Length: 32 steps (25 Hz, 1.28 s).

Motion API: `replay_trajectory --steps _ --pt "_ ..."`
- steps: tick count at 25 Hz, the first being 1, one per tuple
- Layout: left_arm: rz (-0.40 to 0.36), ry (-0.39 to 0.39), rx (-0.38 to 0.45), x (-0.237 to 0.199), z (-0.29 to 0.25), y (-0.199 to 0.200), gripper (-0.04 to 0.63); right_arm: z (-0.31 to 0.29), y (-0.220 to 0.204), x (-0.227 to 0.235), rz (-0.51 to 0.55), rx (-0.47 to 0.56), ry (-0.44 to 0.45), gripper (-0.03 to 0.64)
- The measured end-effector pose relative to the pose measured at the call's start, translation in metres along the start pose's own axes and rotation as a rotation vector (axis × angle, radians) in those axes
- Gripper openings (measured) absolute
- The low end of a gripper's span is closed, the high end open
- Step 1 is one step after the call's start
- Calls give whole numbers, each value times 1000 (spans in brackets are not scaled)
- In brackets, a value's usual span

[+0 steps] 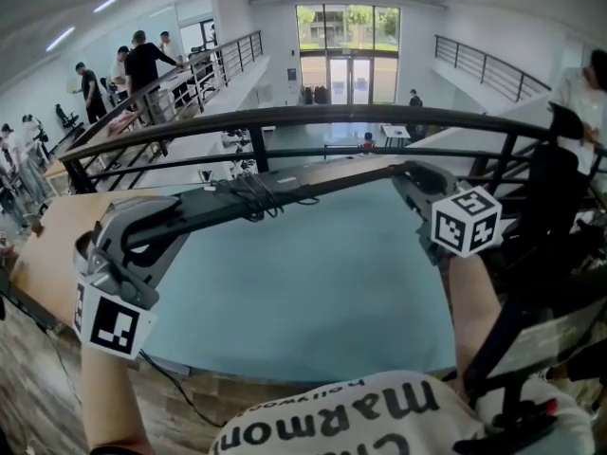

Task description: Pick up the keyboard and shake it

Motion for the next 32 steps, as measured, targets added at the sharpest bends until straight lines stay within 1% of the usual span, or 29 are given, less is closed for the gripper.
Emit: replay_trajectory --steps 4,6,7,9,11,16,19,21,24,27,30,32 --pt "-32 8 4 1 6 6 100 2 2 -4 -3 1 2 135" --pt "-46 24 12 2 11 13 93 7 2 -4 -22 19 23 135" --pt "-41 24 8 2 12 15 91 7 2 -3 -33 17 31 137" --pt "-9 11 -6 5 13 12 91 5 1 -5 -47 5 28 137" --pt "24 17 0 7 17 8 87 3 2 -7 -60 15 32 137" --pt "144 42 35 8 19 6 87 7 22 -1 -60 92 53 137" --pt "203 66 51 13 25 -3 91 5 30 -5 -67 139 74 137" --pt "231 72 50 16 30 -4 92 8 35 -8 -54 146 83 137" --pt "259 77 47 19 35 8 94 24 45 -8 -34 159 99 137" --pt "303 92 48 20 38 10 94 30 53 -7 -40 194 111 137" --pt "372 102 48 19 43 4 95 32 58 -5 -44 212 105 137" --pt "395 102 52 20 44 3 95 34 56 -1 -77 210 115 142"
Point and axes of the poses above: the fingertips, and each gripper's own axes: z backward along the fingers, x to its right, y out of its top, the point moved 7 cm from there along z, backward along the fingers, and after that the axes turned 6 degrees about y, right-handed, at the moved point
